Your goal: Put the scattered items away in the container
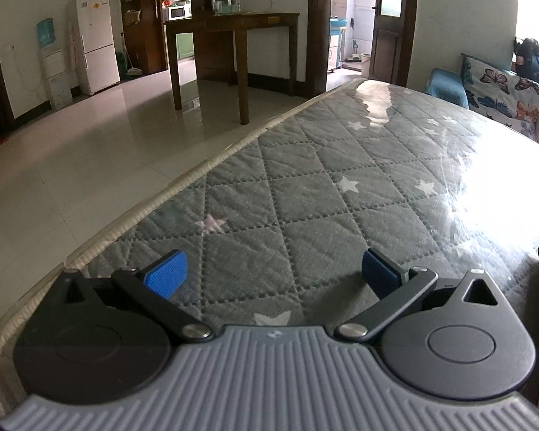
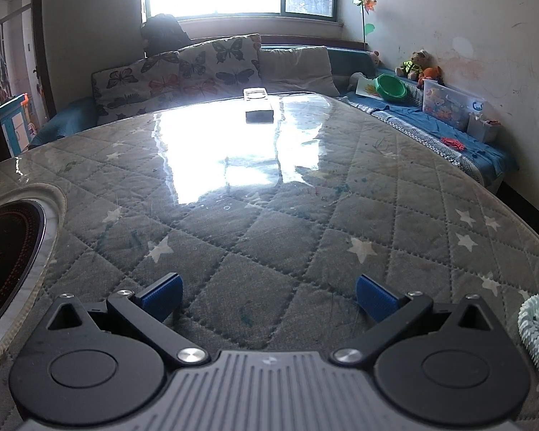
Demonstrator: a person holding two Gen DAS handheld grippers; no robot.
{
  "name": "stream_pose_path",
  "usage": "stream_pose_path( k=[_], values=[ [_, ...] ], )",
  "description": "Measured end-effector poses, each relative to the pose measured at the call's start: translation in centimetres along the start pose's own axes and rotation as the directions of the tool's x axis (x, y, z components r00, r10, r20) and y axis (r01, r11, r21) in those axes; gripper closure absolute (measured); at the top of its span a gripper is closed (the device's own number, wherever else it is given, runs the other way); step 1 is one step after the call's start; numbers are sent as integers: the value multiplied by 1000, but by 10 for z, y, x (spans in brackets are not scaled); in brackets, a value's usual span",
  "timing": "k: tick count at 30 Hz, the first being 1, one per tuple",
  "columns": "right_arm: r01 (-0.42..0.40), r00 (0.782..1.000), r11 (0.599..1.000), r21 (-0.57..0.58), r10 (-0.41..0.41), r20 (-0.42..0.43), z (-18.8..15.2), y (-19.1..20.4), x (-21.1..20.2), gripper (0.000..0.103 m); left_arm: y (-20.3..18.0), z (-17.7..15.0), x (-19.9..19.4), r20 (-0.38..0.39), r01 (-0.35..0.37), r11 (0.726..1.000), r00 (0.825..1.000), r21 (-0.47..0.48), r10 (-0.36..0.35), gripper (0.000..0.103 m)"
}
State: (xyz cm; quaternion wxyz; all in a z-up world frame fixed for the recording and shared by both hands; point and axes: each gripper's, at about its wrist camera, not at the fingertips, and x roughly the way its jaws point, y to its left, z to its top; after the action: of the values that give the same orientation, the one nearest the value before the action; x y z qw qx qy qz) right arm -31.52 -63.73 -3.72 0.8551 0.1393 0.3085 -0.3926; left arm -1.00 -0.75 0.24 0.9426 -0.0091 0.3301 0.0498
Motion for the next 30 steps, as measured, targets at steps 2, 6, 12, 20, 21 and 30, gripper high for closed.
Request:
stream_pose_path(
  k=[2, 6, 12, 20, 21, 30],
  values=[
    [0, 1000, 1000, 0, 0, 0, 0, 0, 1, 0, 1, 1, 0, 1, 0, 1000, 1000, 0, 0, 0],
    [0, 1000, 1000, 0, 0, 0, 1, -2, 4, 0, 1, 0, 0, 1, 0, 1000, 1000, -1, 0, 0],
    [0, 1000, 1000, 0, 0, -1, 4, -6, 9, 0, -4, 4, -2, -1, -2, 1000, 1000, 0, 2, 0],
    [2, 1000, 1000, 1, -2, 1, -3, 2, -1, 0, -5, 4, -3, -1, -2, 1000, 1000, 0, 2, 0],
    [2, 1000, 1000, 1, -2, 1, -3, 2, -1, 0, -5, 4, -3, -1, -3, 1000, 1000, 0, 3, 0],
    [2, 1000, 1000, 2, -2, 1, -4, 3, -2, 0, -5, 3, -5, -1, -3, 1000, 1000, -1, 3, 0]
  ],
)
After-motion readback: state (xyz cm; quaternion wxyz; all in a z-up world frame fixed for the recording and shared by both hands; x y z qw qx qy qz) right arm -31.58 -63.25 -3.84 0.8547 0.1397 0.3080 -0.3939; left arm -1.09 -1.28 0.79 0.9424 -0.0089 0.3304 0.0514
